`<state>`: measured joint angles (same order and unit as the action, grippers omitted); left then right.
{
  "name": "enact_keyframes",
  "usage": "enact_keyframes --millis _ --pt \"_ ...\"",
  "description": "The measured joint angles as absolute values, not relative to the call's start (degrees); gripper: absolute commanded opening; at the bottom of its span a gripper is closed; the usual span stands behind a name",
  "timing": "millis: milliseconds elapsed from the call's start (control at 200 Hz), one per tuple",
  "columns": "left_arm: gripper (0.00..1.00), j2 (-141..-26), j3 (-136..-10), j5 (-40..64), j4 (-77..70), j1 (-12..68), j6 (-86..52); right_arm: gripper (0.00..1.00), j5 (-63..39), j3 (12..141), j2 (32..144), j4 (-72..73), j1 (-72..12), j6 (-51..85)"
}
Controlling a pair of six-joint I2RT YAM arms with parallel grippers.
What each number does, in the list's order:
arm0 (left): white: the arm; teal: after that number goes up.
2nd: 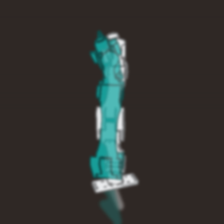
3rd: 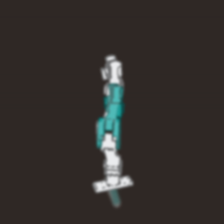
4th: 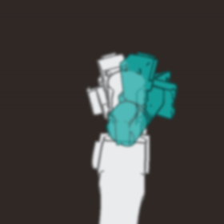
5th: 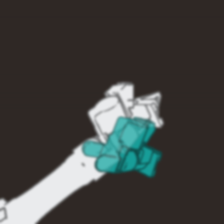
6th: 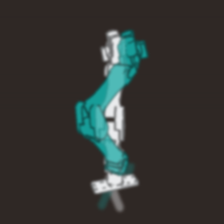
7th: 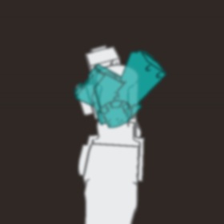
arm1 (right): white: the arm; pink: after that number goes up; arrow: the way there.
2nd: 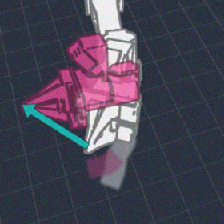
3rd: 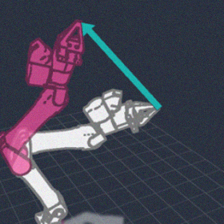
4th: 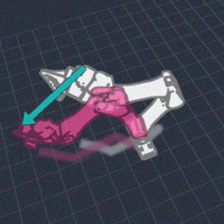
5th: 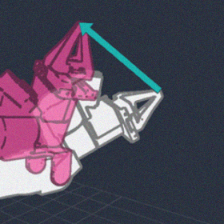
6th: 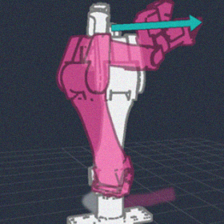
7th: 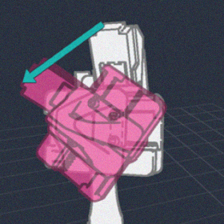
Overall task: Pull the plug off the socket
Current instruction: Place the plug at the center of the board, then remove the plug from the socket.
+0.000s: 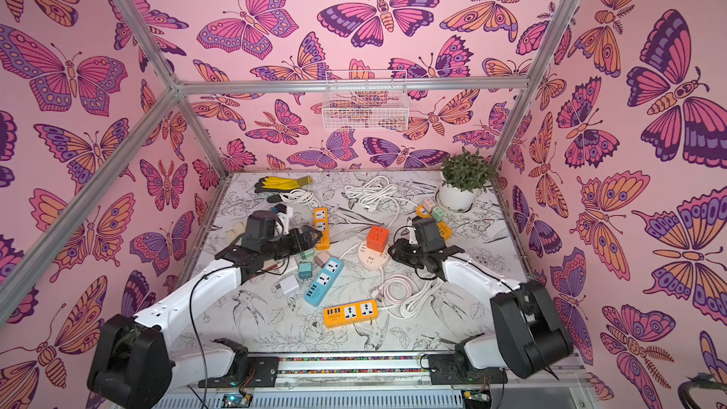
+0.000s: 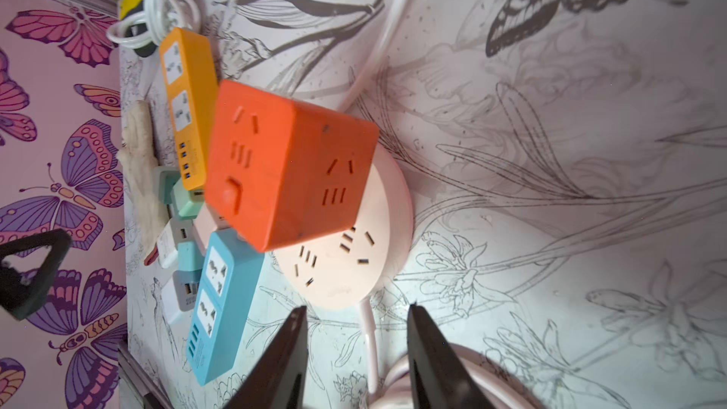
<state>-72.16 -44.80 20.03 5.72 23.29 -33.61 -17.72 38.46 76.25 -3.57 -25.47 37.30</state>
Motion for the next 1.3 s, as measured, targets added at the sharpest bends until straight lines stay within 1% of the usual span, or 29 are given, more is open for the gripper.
enact_keyframes --millis 70,160,235,345,451,616,761,971,1111,1302 --pt "0.91 -74.2 -45.8 19.3 5.1 28.4 -29.8 0.47 -17.7 35.2 71.0 -2.1 -25.0 36.7" --pt "0.93 -78.6 -49.6 15.4 6.9 34.6 -24.9 0.47 -18.6 30.5 65.7 1.0 -23.1 37.3" --pt "0.94 -83.5 -55.9 11.0 11.5 38.5 -21.5 0.48 -19.3 27.0 62.8 3.2 -20.9 38.1" --pt "0.95 -91.1 -66.3 5.5 17.7 41.6 -17.9 0.48 -19.7 23.4 59.9 4.8 -18.5 39.4" --pt "0.96 -97.5 -74.6 2.4 23.6 43.4 -16.0 0.48 -20.5 21.7 58.8 5.9 -16.8 40.6" --pt "0.97 -105.7 -84.4 -0.5 30.7 45.5 -15.7 0.48 -21.3 21.2 58.5 7.1 -15.8 41.4" --pt "0.97 -112.3 -93.2 -1.8 34.1 46.8 -16.6 0.48 -21.8 21.2 58.4 7.6 -15.8 41.8" --pt "0.94 -119.9 -102.3 -4.7 38.7 48.0 -17.2 0.48 -22.1 21.1 57.5 7.6 -15.6 42.0" --pt "0.92 -124.4 -106.6 -7.0 41.5 48.2 -17.2 0.48 -22.1 21.1 57.2 7.6 -15.4 42.0" --pt "0.81 -127.7 -109.1 -7.8 43.0 48.2 -17.0 0.48 -22.2 20.6 57.3 7.7 -15.4 42.0"
